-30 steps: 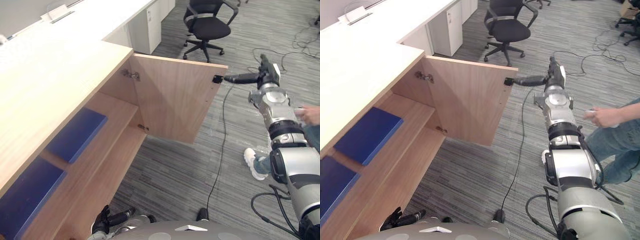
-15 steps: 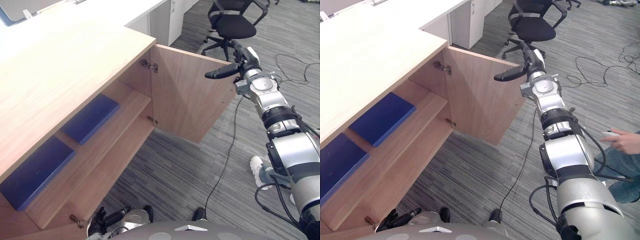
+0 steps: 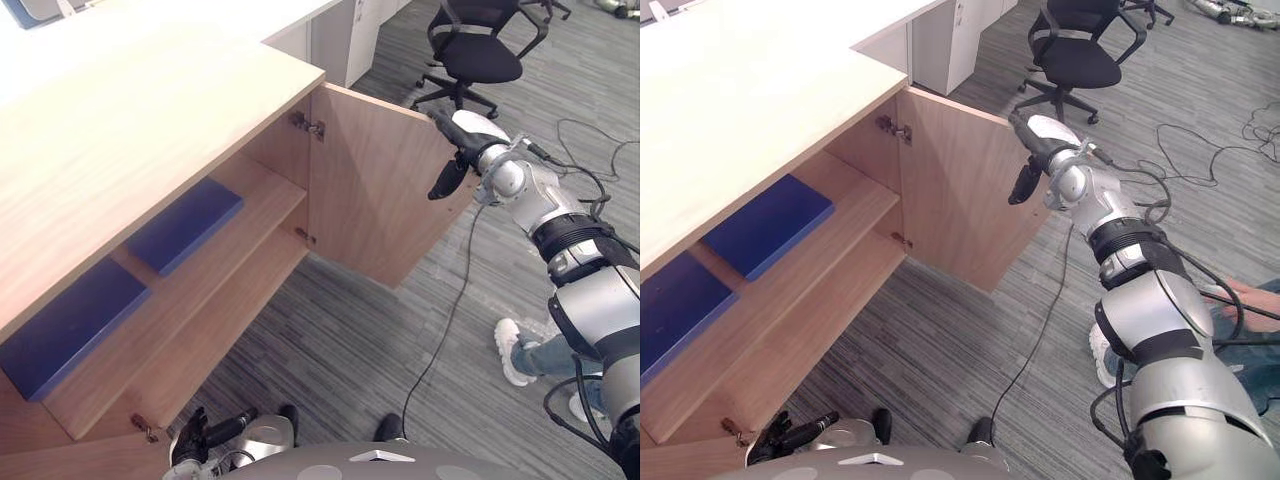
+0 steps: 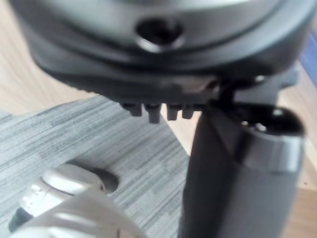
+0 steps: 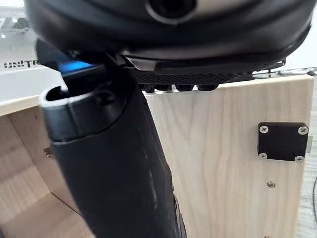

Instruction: Walk over to the cabinet, pick up the folder, carry it to the office cabinet, place the folder inside the office cabinet, then close the office cabinet door

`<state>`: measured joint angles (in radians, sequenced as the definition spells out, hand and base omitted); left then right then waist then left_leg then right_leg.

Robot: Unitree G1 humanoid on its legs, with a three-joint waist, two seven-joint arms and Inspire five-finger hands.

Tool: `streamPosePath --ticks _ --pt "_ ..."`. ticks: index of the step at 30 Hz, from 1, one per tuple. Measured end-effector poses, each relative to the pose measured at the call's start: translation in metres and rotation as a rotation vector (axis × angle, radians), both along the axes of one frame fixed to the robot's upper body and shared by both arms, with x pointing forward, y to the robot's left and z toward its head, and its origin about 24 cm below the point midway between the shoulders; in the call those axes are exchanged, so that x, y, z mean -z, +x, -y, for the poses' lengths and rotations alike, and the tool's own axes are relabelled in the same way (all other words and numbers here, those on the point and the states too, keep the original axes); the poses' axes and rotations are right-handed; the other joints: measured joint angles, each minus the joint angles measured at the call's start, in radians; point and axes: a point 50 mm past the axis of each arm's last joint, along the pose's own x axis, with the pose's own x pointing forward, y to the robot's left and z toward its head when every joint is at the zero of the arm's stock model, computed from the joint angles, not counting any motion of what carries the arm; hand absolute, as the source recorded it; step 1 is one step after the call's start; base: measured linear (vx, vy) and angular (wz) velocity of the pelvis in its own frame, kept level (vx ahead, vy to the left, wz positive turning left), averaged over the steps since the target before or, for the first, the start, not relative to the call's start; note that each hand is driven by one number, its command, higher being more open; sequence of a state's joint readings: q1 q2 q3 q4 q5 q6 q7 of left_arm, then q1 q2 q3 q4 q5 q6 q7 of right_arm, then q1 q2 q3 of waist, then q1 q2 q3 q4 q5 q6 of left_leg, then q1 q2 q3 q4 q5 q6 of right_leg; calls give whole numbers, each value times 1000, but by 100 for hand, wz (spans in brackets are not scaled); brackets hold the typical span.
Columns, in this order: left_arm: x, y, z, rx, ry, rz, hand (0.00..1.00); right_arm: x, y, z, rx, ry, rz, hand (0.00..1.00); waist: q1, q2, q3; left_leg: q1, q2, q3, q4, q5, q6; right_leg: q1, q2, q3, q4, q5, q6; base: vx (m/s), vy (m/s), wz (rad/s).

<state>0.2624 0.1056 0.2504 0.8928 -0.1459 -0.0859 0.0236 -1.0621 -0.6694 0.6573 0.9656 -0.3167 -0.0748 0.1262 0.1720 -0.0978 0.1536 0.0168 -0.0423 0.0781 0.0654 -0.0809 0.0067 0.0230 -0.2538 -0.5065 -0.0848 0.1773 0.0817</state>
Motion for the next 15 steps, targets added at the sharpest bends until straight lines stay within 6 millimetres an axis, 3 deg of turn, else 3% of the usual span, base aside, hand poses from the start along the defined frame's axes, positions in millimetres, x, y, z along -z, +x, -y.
streamPosePath --ticks 11,15 --pt "-3 4 -3 44 21 9 100 18 -9 -7 -27 -1 -56 100 14 -34 -26 -8 31 7 16 -13 -19 -7 28 13 5 -17 -7 6 -22 -3" --pt "-3 7 -3 51 16 20 100 21 -12 -14 -60 60 -103 100 13 -27 -35 -13 47 8 31 -21 -30 -7 43 16 5 -21 -13 -4 -44 -5"
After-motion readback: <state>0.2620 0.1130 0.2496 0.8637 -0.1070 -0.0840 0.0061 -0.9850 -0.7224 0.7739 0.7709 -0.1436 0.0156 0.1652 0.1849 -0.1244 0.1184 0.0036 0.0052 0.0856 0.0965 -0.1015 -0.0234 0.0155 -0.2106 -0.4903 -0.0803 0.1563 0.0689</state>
